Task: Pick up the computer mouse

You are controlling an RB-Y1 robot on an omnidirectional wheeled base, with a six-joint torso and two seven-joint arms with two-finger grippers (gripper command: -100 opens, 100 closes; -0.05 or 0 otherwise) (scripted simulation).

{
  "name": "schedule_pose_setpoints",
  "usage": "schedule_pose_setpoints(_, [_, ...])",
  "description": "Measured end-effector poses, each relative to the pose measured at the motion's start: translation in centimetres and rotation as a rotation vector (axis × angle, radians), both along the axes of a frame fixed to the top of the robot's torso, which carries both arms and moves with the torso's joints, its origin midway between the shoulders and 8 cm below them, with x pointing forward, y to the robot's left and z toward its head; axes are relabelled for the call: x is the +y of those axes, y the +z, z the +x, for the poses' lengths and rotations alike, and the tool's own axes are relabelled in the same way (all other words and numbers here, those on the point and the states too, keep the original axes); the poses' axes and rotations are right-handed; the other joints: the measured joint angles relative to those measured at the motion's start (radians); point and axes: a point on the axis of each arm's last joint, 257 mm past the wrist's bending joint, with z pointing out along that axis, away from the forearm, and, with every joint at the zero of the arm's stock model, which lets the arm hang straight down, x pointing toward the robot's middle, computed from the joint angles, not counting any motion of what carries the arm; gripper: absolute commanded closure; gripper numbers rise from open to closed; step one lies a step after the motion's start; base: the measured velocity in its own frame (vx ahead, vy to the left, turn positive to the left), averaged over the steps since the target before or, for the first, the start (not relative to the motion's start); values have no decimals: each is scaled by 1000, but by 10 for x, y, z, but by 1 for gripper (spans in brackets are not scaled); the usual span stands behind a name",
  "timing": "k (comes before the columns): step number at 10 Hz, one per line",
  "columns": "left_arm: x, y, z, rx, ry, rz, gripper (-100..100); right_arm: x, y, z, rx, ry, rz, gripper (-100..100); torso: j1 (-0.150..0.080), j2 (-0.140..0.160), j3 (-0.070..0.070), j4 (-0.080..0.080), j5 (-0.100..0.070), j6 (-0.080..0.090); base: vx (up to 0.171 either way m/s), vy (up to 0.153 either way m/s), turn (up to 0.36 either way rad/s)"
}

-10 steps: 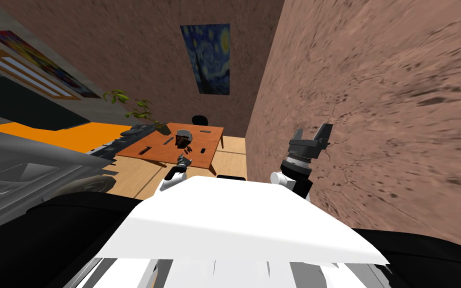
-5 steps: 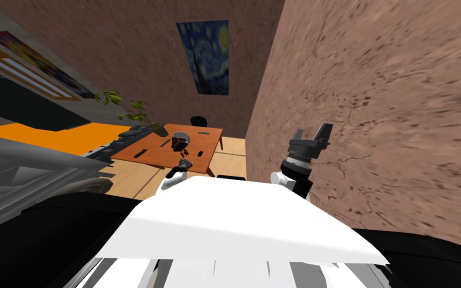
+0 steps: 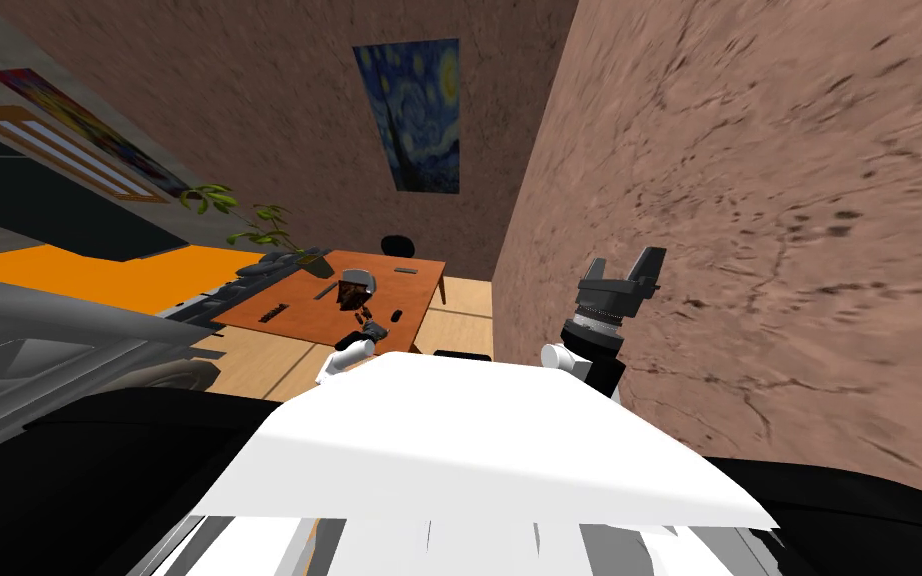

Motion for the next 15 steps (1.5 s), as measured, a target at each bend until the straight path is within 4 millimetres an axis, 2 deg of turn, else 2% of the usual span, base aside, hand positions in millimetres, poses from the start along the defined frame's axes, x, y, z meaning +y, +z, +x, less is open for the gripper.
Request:
schedule_pose_setpoints(2, [-3, -15, -3, 52, 12, -61, -100, 0, 0, 0, 0, 0, 0, 0, 1, 0, 0, 0, 0, 0, 152, -15, 37])
schedule_pose_setpoints(4, [-5, -26, -5, 81, 17, -94, -100, 0, 0, 0, 0, 0, 0, 0, 1, 7, 4, 1, 0, 0, 103, -10, 57])
schedule_pose_setpoints(9, [-19, -50, -6, 166, 19, -194, -100, 0, 0, 0, 0, 0, 0, 0, 1, 5, 2, 1, 0, 0, 129, -16, 60])
schedule_pose_setpoints(10, [-20, -51, -6, 169, 19, -196, 0, 0, 0, 0, 0, 0, 0, 0, 1, 9, 5, 1, 0, 0, 11, -1, -3])
schedule_pose_setpoints(11, [-20, -50, -6, 169, 19, -196, -100, 0, 0, 0, 0, 0, 0, 0, 2, 12, 7, 2, 0, 0, 28, 29, 14])
schedule_pose_setpoints(15, [-33, -66, -3, 167, 15, -195, -100, 0, 0, 0, 0, 0, 0, 0, 5, 12, 7, 2, 1, 0, 29, 39, 4])
